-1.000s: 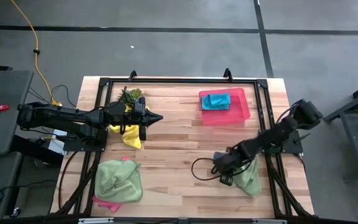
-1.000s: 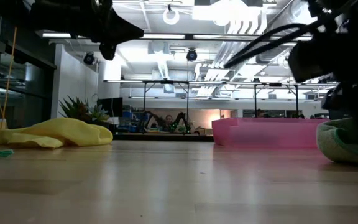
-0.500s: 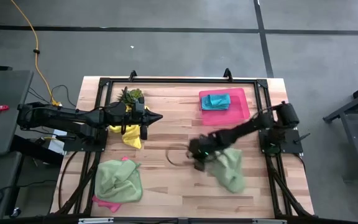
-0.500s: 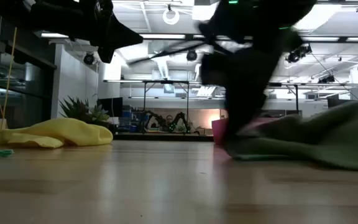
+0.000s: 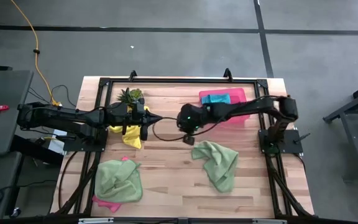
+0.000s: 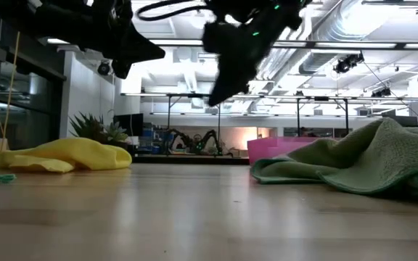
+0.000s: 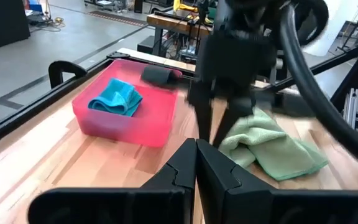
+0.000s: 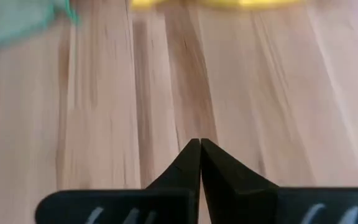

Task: Fold microfiber towels
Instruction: Fold the right green microfiber cloth

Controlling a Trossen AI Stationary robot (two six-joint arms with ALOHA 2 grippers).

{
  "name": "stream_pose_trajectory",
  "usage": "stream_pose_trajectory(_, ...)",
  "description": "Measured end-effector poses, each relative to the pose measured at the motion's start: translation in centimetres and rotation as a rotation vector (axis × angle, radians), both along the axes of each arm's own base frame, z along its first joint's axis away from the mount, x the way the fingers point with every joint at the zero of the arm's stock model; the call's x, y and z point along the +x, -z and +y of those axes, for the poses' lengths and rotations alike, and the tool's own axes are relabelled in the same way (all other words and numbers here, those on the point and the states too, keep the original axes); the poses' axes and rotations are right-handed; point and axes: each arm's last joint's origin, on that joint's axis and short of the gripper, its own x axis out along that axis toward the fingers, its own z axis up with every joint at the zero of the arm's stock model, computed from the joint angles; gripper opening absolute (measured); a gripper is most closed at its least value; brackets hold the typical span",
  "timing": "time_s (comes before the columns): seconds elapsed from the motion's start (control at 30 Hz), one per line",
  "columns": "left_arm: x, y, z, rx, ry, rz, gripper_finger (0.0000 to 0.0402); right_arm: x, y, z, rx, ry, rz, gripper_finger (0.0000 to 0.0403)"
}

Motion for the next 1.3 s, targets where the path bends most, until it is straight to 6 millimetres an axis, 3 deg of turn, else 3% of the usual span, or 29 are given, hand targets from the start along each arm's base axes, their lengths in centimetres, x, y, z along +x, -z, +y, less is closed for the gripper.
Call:
stream_pose_trajectory(0.17,0.2,0.2,0.0,-0.012,-0.023,0.007,0.0000,-4.8,-0.4,0.6,0.000,0.030,0.131,0.0000)
stream_pose_trajectory(0.33,1.4,1.5,0.0,-0.053,-0.048,0.017,0.0000,-10.5,0.6,2.3,0.052,0.186,0.118,0.0000)
stream_pose_trajectory(0.5,4.3,3.5,-0.4,-0.047,-0.023,-0.001,0.0006,-14.9,0.4,3.8,0.132,0.396,-0.053,0.0000)
stream_pose_trajectory(0.63,8.3,4.3,-1.0,-0.040,0.026,0.070,0.0031,-17.5,0.1,4.3,0.177,0.535,-0.191,0.0000)
stream_pose_trajectory(0.83,14.7,6.7,-1.7,-0.065,0.069,0.218,0.0092,-19.3,-0.4,4.4,0.183,0.624,-0.293,0.0000)
stream_pose_trajectory(0.93,16.9,8.3,-2.1,-0.117,0.069,0.315,0.0125,-19.4,-0.4,4.4,0.182,0.630,-0.301,0.0000)
stream_pose_trajectory(1.1,19.0,10.2,-2.6,-0.140,0.098,0.405,0.0170,-19.3,-0.3,4.4,0.180,0.628,-0.291,0.0000)
stream_pose_trajectory(1.3,19.3,11.4,-3.2,-0.201,0.143,0.446,0.0197,-19.3,-0.2,4.4,0.178,0.628,-0.282,0.0000)
